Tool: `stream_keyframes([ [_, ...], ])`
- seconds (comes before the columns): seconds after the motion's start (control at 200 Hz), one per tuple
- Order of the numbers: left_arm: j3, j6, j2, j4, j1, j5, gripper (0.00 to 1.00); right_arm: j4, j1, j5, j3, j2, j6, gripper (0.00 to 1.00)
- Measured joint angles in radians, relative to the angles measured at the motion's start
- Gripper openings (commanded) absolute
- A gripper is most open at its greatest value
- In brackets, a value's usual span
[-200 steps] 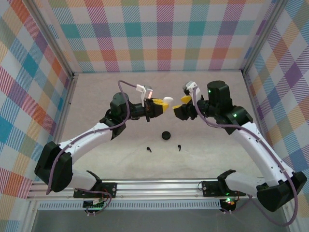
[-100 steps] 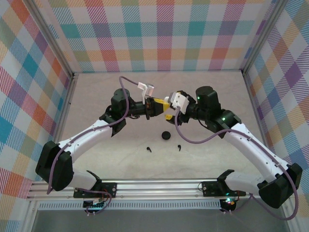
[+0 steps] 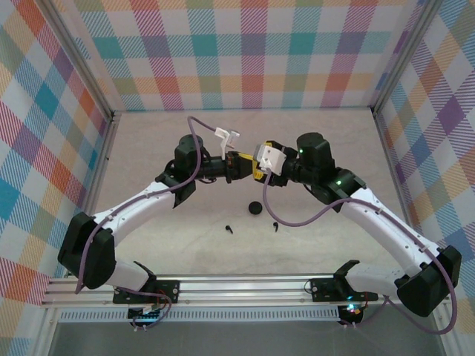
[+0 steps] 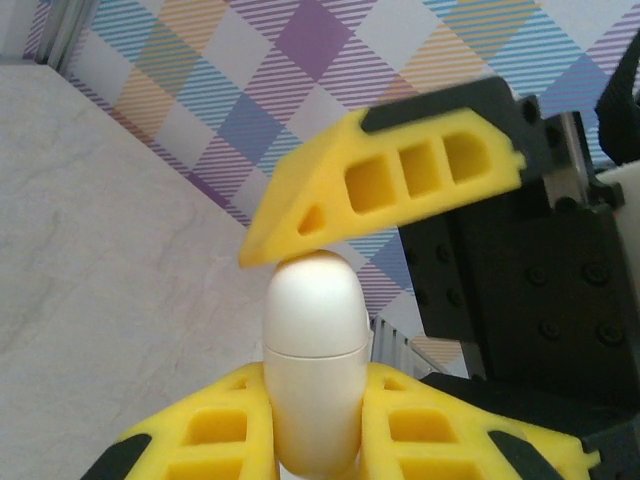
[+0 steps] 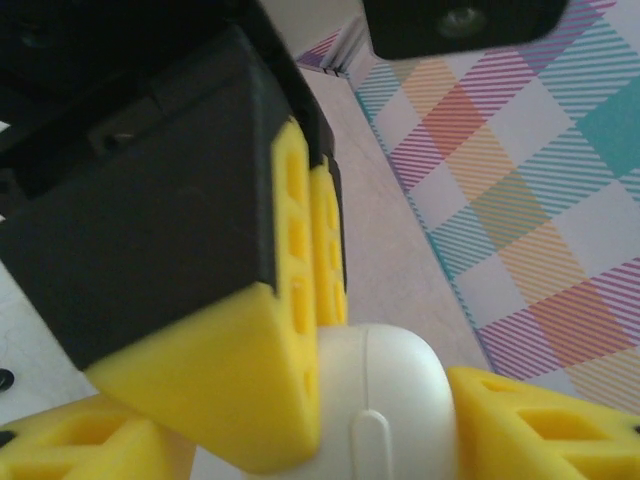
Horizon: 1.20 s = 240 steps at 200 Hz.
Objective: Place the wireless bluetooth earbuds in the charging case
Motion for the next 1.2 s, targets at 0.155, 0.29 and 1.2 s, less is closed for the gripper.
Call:
stream_keyframes([
  [0.155, 0.0, -0.039, 0.015, -0.002, 0.008, 0.011, 0.0, 0.002, -0.001, 0.031, -0.01, 0.01, -0.039, 0.46],
  [0.29, 0.0, -0.056, 0.016, -0.007, 0.011, 0.015, 0.0, 0.006, 0.0, 0.035, -0.01, 0.016, -0.05, 0.42],
  [1.2, -0.055, 0.053, -0.116, -0.193, 0.047, -0.205, 1.0, -0.037, 0.016, -0.012, 0.087, 0.21, 0.065, 0.28],
])
